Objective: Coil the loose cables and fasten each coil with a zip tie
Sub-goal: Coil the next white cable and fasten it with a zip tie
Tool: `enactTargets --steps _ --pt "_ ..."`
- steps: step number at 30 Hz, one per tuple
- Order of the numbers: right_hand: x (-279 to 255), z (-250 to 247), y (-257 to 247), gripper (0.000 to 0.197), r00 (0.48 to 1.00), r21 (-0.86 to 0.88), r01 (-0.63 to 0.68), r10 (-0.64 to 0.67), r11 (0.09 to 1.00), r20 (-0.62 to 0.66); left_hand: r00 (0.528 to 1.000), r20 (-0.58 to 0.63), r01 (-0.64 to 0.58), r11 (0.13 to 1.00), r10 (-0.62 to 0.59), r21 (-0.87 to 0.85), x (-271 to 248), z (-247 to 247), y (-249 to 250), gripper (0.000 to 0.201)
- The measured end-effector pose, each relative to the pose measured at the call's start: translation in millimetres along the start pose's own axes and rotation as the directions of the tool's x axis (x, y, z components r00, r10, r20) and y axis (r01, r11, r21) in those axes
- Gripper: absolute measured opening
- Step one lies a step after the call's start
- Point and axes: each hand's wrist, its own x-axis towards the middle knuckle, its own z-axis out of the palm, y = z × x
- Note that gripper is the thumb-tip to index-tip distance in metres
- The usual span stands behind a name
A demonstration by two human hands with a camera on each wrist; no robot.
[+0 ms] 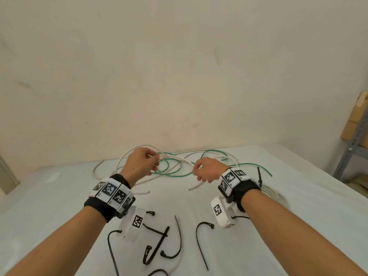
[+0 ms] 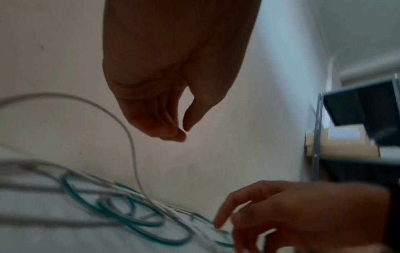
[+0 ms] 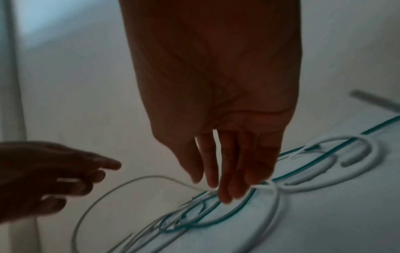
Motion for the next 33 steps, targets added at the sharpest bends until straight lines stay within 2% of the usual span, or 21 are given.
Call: enactTargets --steps 1,3,4,5,6,7,8,9,10,11,12,14,16,19,23,29,33 --pt "3.8 9.5 -9.2 0.025 0.996 -0.045 0.0 0.004 0.999 0.087 0.993 -0.104 -0.038 0.984 0.056 0.172 9.0 -7.3 -7.9 0.022" --pt "15.2 28.2 -20.1 0.037 0.99 -0.172 0.005 0.02 0.985 0.141 0.965 -0.21 -0.017 0.833 0.158 0.553 24.4 -20.0 -23.7 0.039" --pt "20.7 35.5 -23.4 0.044 0.991 -0.207 0.006 0.023 0.978 0.135 0.967 -0.223 0.057 0.747 0.124 0.663 30.8 -25.8 -29.9 0.049" --pt "26.1 42.0 -25.3 0.049 0.991 -0.214 0.0 0.028 0.977 0.129 0.976 -0.216 0.146 0.696 0.014 0.703 34.8 -30.9 -32.3 0.058" --pt "30.8 47.1 -26.4 0.053 0.992 -0.215 0.001 0.027 0.977 0.125 0.974 -0.193 0.22 0.693 -0.118 0.686 37.5 -35.3 -33.4 0.06" --pt "34.9 51.3 -27.2 0.055 0.992 -0.215 -0.006 0.033 0.977 0.121 0.962 -0.14 0.269 0.751 -0.233 0.603 41.9 -39.5 -37.0 0.056" --pt "37.4 54.0 -27.5 0.057 0.993 -0.219 -0.011 0.037 0.976 0.111 0.955 -0.066 0.289 0.857 -0.289 0.427 46.0 -42.9 -41.2 0.046" --pt "40.3 57.1 -26.3 0.058 0.995 -0.227 -0.018 0.041 0.974 0.096 0.954 -0.006 0.296 0.937 -0.3 0.183 48.4 -44.7 -44.9 0.036" --pt "41.9 59.4 -24.1 0.058 0.995 -0.254 -0.025 0.048 0.967 0.085 0.959 0.013 0.283 0.959 -0.283 -0.023 48.0 -46.9 -46.8 0.03" --pt "42.9 62.4 -20.5 0.057 0.995 -0.295 -0.045 0.07 0.954 0.074 0.972 -0.019 0.23 0.962 -0.235 -0.148 47.8 -49.9 -47.6 0.028" --pt "42.8 64.6 -16.1 0.056 0.994 -0.341 -0.06 0.087 0.938 0.064 0.98 -0.08 0.162 0.968 -0.18 -0.192 48.5 -53.8 -47.1 0.028" --pt "41.4 66.6 -5.5 0.052 0.994 -0.387 -0.09 0.109 0.918 0.029 0.98 -0.189 0.028 0.982 -0.065 -0.188 48.8 -63.5 -42.2 0.029" --pt "42.5 64.0 3.4 0.046 0.996 -0.382 -0.092 0.086 0.92 -0.033 0.97 -0.241 -0.045 0.976 -0.007 -0.211 48.6 -73.9 -33.9 0.029" --pt "45.1 53.9 7.1 0.033 0.988 -0.316 -0.072 0.026 0.946 -0.15 0.972 -0.229 -0.105 0.967 0.05 -0.234 45.1 -84.5 -22.2 0.029" --pt "42.7 38.8 2.2 0.03 0.95 -0.176 -0.022 -0.034 0.984 -0.309 0.964 -0.235 -0.177 0.956 0.121 -0.234 37.1 -93.0 -10.6 0.029" --pt "45.2 34.9 12.6 0.027 0.914 -0.194 -0.078 -0.007 0.978 -0.405 0.922 -0.358 -0.284 0.882 0.144 -0.376 30.4 -121.7 20.4 0.029" --pt "44.0 37.2 7.1 0.028 0.907 -0.135 -0.063 0.0 0.989 -0.422 0.906 -0.395 -0.298 0.893 0.152 -0.339 30.8 -134.9 32.8 0.03"
